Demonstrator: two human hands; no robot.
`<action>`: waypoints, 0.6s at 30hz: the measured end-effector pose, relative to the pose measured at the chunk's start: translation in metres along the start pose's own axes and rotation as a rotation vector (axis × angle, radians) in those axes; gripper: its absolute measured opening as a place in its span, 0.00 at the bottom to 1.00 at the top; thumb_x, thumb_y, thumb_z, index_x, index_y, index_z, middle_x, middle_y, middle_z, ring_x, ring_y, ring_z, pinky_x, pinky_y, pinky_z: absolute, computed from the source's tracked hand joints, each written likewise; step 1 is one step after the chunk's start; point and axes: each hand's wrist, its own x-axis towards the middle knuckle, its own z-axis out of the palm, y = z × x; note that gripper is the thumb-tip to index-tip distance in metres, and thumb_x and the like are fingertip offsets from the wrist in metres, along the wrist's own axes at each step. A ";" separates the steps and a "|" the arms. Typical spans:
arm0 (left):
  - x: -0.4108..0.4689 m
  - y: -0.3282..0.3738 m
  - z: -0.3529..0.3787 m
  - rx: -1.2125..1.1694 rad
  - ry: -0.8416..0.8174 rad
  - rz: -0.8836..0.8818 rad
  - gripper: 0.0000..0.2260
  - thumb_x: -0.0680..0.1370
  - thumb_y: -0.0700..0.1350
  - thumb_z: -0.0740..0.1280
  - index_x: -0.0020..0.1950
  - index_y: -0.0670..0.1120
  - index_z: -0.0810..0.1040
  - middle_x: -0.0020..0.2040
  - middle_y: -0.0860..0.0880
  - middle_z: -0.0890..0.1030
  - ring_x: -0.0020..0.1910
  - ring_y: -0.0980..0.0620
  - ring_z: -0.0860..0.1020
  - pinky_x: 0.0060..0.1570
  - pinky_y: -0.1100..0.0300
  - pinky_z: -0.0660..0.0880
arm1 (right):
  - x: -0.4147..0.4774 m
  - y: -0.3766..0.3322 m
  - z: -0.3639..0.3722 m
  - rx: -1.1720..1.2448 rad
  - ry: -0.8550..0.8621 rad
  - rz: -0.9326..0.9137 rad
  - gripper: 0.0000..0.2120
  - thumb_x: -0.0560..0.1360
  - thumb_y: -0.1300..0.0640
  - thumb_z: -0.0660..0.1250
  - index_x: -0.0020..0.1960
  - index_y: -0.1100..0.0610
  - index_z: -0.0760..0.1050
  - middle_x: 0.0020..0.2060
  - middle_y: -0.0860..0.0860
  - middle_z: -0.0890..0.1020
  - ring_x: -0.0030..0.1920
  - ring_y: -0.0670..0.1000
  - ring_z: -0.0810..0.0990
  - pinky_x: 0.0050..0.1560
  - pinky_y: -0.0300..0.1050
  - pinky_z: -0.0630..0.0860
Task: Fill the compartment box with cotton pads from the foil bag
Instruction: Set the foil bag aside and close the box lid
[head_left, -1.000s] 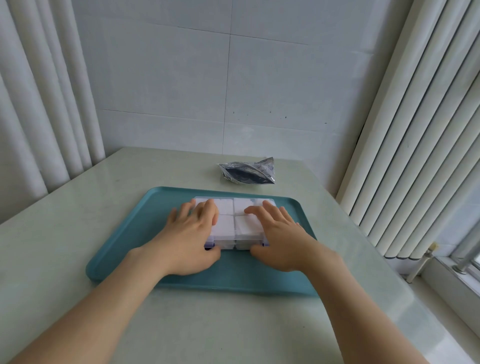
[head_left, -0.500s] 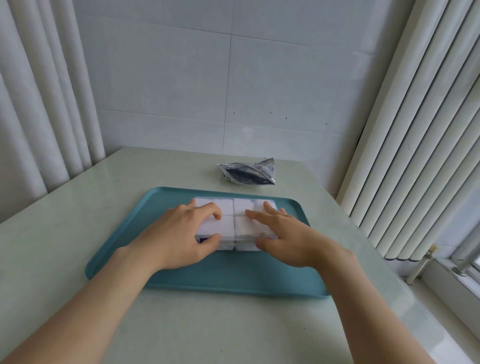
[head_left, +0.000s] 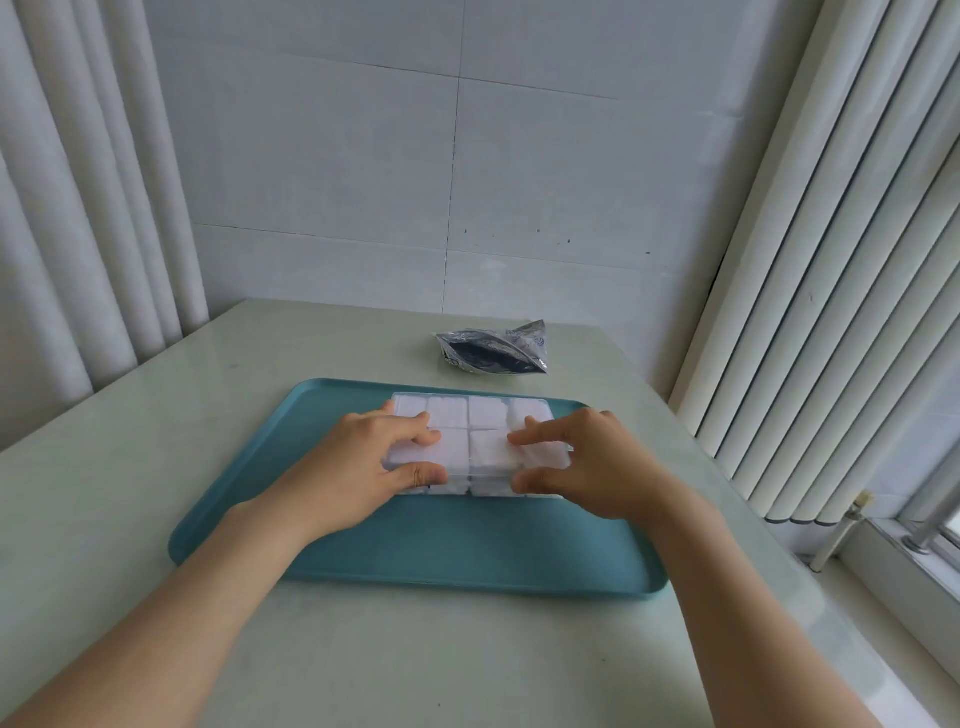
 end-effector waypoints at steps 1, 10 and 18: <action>0.000 -0.001 0.001 -0.019 0.015 -0.005 0.34 0.65 0.76 0.70 0.65 0.58 0.83 0.75 0.59 0.76 0.83 0.59 0.59 0.76 0.60 0.62 | -0.001 -0.001 0.000 -0.013 0.043 -0.002 0.26 0.69 0.37 0.80 0.66 0.39 0.82 0.68 0.39 0.81 0.71 0.44 0.75 0.65 0.40 0.69; 0.000 0.010 0.018 0.039 0.083 0.123 0.19 0.76 0.65 0.68 0.56 0.52 0.81 0.64 0.58 0.78 0.64 0.61 0.75 0.58 0.78 0.65 | 0.003 -0.021 0.022 -0.282 0.387 0.115 0.15 0.82 0.48 0.59 0.42 0.53 0.79 0.31 0.47 0.75 0.49 0.57 0.74 0.56 0.51 0.66; 0.004 0.018 0.022 0.098 0.220 0.181 0.13 0.86 0.56 0.59 0.56 0.53 0.81 0.59 0.58 0.77 0.65 0.55 0.74 0.65 0.56 0.71 | 0.009 -0.021 0.028 -0.160 0.459 0.118 0.15 0.80 0.57 0.62 0.63 0.49 0.80 0.55 0.48 0.83 0.60 0.54 0.76 0.60 0.48 0.63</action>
